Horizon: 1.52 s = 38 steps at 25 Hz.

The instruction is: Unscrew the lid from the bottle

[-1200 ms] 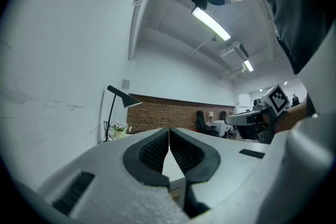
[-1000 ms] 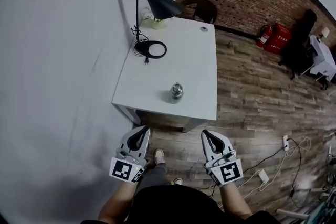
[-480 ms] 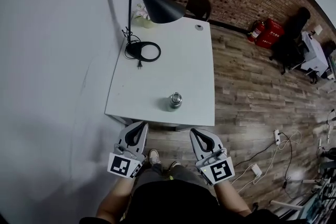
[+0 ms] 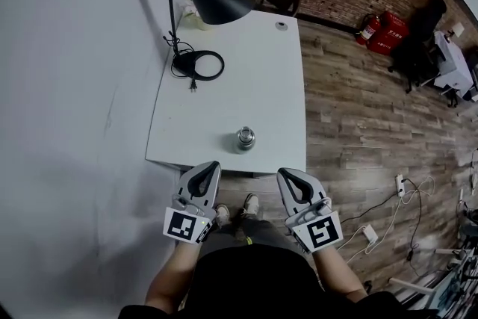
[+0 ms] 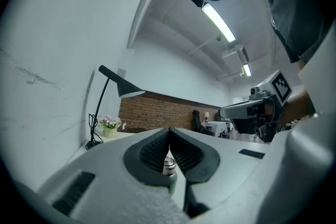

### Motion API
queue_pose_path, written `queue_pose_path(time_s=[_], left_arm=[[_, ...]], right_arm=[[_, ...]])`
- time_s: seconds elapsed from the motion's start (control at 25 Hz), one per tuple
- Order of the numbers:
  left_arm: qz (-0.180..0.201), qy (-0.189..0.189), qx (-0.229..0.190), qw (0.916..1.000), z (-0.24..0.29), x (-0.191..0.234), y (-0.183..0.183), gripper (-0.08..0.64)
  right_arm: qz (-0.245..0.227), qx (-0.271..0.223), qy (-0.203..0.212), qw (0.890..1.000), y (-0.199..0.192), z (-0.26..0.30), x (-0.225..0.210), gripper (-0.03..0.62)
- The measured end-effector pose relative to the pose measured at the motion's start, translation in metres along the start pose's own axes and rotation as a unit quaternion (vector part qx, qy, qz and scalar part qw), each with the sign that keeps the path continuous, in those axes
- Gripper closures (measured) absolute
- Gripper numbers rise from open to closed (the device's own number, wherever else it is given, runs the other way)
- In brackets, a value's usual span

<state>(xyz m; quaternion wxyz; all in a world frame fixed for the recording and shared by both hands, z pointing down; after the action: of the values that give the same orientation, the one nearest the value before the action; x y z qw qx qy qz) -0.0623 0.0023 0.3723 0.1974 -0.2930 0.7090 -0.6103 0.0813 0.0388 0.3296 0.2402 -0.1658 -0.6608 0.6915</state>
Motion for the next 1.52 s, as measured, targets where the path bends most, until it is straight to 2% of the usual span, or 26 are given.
queue_pose_path(time_s=[0.24,0.56,0.6,0.64,0.88,1.0,1.24,1.4,1.52], left_arm=[[0.008,0.003,0.029,0.9996,0.007,-0.001,-0.016,0.535],[-0.011,-0.015,0.074,0.9971,0.025,0.004,-0.084,0.529],[-0.015,-0.020,0.077,0.9967,0.030,0.004,-0.093,0.486],[-0.021,-0.026,0.082,0.9961,0.034,0.002,-0.101,0.410],[-0.031,-0.075,0.121,0.9894,0.063,-0.004,-0.160,0.223],[-0.032,-0.086,0.132,0.9870,0.074,-0.004,-0.182,0.192],[-0.042,-0.099,0.144,0.9837,0.088,-0.004,-0.209,0.175],[-0.035,-0.107,0.142,0.9834,0.098,-0.004,-0.213,0.172],[-0.029,-0.116,0.135,0.9836,0.104,-0.005,-0.212,0.173]], right_arm=[[0.013,0.006,0.012,1.000,-0.020,0.009,-0.015,0.578],[0.009,0.014,0.034,0.999,-0.048,0.043,-0.029,0.578],[0.007,0.016,0.037,0.999,-0.051,0.047,-0.030,0.578],[0.005,0.017,0.040,0.999,-0.054,0.051,-0.032,0.578],[0.006,0.022,0.054,0.998,-0.078,0.077,-0.034,0.578],[0.008,0.023,0.058,0.998,-0.087,0.088,-0.034,0.578],[0.012,0.022,0.073,0.997,-0.100,0.099,-0.034,0.577],[0.019,0.034,0.085,0.996,-0.110,0.106,-0.031,0.533],[0.029,0.050,0.099,0.993,-0.120,0.112,-0.025,0.432]])
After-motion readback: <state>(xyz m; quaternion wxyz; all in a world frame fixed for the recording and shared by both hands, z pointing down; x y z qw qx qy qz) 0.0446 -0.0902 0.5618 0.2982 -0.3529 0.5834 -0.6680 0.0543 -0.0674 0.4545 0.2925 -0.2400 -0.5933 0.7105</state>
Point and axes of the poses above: the fingertips, and each gripper's own axes: z forward along the fingers, x to its left, y out of its top, the point moved 1 cm from there along -z, backward along the fingers, and after that the axes turned 8 degrees about -x, right-handed, at the moved point
